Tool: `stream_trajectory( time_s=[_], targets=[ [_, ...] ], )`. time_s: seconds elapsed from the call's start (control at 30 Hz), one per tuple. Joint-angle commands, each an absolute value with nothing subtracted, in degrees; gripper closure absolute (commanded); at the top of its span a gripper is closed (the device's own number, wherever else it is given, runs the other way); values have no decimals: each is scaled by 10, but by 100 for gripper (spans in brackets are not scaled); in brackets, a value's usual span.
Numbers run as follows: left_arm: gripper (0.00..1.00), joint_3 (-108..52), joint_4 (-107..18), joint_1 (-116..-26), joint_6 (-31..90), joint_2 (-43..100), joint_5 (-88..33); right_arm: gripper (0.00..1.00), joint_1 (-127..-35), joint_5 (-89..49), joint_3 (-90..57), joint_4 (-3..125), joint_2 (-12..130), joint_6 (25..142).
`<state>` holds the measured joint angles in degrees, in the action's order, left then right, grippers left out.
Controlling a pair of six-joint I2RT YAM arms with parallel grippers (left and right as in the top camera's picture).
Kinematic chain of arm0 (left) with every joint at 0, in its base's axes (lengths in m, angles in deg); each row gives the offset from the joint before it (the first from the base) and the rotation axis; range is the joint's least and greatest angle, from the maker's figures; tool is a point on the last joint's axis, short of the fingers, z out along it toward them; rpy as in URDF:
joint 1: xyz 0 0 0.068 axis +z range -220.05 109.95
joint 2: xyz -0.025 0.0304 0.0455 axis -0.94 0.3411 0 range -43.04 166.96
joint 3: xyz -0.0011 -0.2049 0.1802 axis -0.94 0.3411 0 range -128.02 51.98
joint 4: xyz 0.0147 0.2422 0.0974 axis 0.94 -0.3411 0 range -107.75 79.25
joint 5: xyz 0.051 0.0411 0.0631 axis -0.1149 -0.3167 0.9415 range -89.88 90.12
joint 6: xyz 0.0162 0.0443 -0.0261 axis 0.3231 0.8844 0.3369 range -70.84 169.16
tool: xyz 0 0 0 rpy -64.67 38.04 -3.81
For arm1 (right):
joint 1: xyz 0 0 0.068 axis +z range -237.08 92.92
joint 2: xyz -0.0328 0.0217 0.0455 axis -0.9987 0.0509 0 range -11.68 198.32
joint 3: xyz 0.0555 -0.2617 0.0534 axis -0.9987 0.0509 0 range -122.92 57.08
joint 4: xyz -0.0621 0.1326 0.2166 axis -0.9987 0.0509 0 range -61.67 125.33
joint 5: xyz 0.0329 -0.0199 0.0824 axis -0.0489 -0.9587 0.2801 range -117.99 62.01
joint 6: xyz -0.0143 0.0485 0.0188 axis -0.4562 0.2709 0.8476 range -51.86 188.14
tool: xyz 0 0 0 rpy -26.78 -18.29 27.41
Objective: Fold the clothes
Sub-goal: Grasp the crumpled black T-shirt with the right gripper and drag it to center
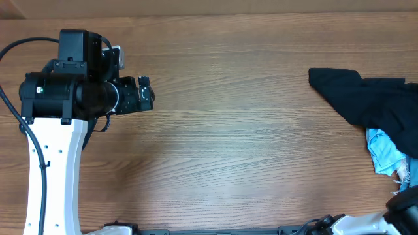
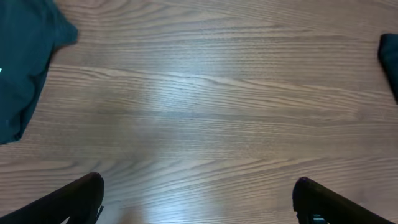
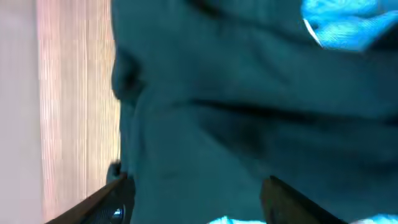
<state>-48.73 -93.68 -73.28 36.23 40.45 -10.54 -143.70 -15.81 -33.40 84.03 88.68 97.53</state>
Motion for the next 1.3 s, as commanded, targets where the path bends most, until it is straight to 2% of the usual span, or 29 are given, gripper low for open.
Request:
stream_trajectory(
  time_s=[0.0,0.13,0.17,0.23,0.3,0.33,0.37,0.5,0.63,0.77,0.83,0.97,1.17,1.27],
  targets=[
    [0,-505,-948,-730,362,397,-105,34,-1435,-195,-345,815,930,1001],
    [0,-505,-964,-730,358,397,-111,34,-1435,-220,-344,802,959,1017],
    [0,-505,-963,-730,358,397,-123,37,-1435,-236,-343,811,965,1016],
    [0,-505,-961,-730,352,397,-125,49,-1435,-243,-343,822,966,1016],
    [0,-505,-956,-730,350,397,-132,72,-1435,-241,-343,830,966,1016],
    [0,-505,-955,-730,350,397,-134,92,-1435,-238,-343,839,966,1016],
    [0,-505,-956,-730,350,397,-134,96,-1434,-219,-344,841,964,1014],
    [0,-508,-956,-730,350,397,-134,96,-1425,-68,-350,838,918,973],
    [0,-528,-958,-730,350,397,-134,96,-1415,-45,-350,844,842,968],
    [0,-559,-956,-730,351,397,-134,96,-1349,140,-350,883,829,886],
    [0,-586,-960,-730,358,397,-134,96,-1271,203,-350,898,824,820],
    [0,-651,-970,-730,359,397,-133,96,-1107,202,-350,921,816,768],
    [0,-720,-981,-730,376,397,-106,96,-793,77,-350,895,816,771],
    [0,-720,-982,-730,386,397,-95,96,-679,18,-350,859,816,800]
  ],
)
